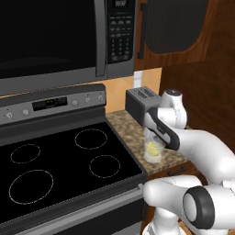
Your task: Grab a lemon wedge from the fridge and one ice cube from the ice bowl, and put them in the glass of lemonade.
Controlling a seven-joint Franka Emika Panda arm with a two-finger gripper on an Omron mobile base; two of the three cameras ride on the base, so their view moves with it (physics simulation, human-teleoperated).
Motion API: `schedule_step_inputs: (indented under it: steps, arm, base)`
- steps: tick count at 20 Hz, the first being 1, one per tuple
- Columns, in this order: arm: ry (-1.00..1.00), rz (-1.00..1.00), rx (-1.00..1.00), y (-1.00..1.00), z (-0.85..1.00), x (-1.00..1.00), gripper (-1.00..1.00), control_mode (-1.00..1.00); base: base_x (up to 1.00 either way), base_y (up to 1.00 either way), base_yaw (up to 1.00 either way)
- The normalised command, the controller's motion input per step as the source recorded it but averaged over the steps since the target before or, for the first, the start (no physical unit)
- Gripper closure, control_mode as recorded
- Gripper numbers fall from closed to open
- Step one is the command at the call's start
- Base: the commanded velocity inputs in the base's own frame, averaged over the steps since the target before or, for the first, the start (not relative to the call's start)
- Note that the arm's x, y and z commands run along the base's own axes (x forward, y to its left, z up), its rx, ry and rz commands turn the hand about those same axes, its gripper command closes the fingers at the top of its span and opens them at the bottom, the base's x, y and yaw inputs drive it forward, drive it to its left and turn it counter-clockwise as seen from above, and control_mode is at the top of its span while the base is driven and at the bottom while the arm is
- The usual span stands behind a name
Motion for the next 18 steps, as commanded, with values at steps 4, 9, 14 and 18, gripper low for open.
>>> schedule_step_inputs:
  steps: [4, 9, 14, 18]
  arm:
    - [0.00, -0.04, 0.00, 0.05, 0.00, 0.24, 1.00, -1.00]
    - [0.00, 0.00, 0.00, 0.00, 0.00, 0.26, 1.00, -1.00]
    - [0.00, 0.00, 0.00, 0.00, -0.13, 0.09, 1.00, -1.00]
    - [-0.01, 0.00, 0.00, 0.00, -0.23, -0.13, 1.00, -1.00]
  base:
    - [0.00, 0.00, 0.00]
    - [0.00, 0.00, 0.00]
    - [0.00, 0.00, 0.00]
    - [0.00, 0.00, 0.00]
